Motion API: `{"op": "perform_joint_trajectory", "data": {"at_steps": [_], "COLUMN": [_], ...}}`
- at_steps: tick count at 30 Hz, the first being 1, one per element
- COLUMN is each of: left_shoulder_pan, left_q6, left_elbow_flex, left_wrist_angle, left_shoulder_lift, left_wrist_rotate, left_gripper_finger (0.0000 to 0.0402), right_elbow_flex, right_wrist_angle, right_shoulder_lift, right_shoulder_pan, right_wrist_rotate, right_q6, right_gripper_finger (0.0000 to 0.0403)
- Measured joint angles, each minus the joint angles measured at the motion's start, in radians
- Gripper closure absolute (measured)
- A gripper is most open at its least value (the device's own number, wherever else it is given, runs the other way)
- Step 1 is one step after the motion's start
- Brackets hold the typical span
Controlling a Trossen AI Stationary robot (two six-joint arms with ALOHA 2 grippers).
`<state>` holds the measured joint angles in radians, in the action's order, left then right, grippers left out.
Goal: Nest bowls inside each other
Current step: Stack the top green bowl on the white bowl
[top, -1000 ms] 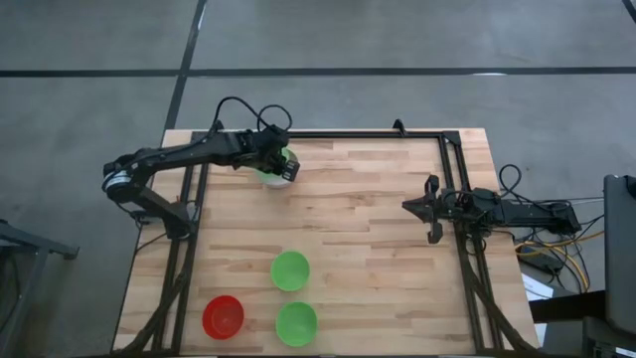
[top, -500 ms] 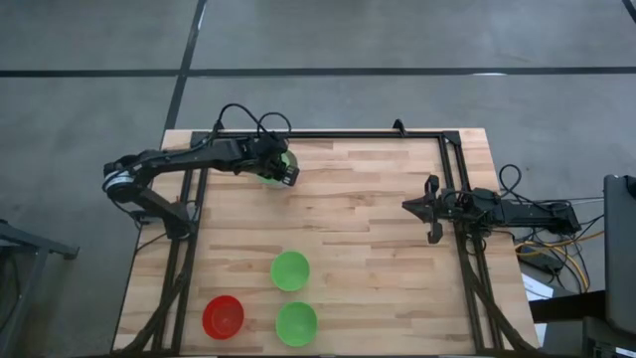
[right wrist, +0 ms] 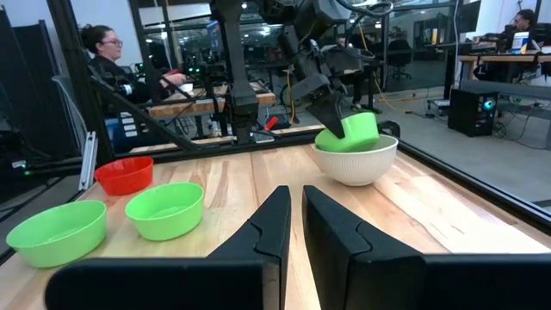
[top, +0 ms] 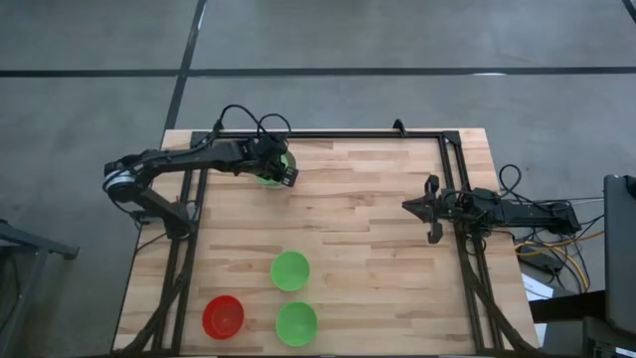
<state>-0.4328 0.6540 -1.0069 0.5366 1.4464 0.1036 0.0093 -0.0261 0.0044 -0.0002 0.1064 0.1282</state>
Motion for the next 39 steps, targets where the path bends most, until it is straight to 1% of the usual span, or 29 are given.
{"op": "perform_joint_trajectory", "data": {"at_steps": [5, 11, 24, 28, 36, 39], "left_shoulder_pan": [-0.002, -0.004, -0.007, -0.007, -0.007, -0.008], "left_q6": [-0.001, -0.007, -0.015, -0.015, -0.015, -0.027], "left_elbow_flex": [0.000, 0.001, 0.000, 0.000, -0.003, -0.017], "left_wrist_angle": [-0.007, -0.025, -0.040, -0.041, -0.042, -0.043], "left_shoulder_lift": [0.017, 0.052, 0.050, 0.050, 0.049, 0.048], "left_wrist_rotate": [-0.003, -0.035, -0.039, -0.040, -0.043, -0.042], "left_gripper_finger": [0.0385, 0.0387, 0.0373, 0.0356, 0.0303, 0.0291], "right_elbow_flex": [0.000, 0.000, 0.000, 0.000, 0.000, 0.000], "right_wrist_angle": [0.000, 0.000, 0.000, 0.000, 0.000, 0.000], "right_shoulder_lift": [0.000, 0.005, 0.005, 0.005, 0.005, 0.005], "right_shoulder_pan": [0.000, 0.000, 0.000, 0.000, 0.000, 0.000], "right_wrist_rotate": [0.000, 0.000, 0.000, 0.000, 0.000, 0.000], "right_q6": [0.000, 0.001, 0.000, 0.001, 0.000, 0.001], "right_gripper_finger": [0.0369, 0.0369, 0.0369, 0.0369, 0.0369, 0.0369]}}
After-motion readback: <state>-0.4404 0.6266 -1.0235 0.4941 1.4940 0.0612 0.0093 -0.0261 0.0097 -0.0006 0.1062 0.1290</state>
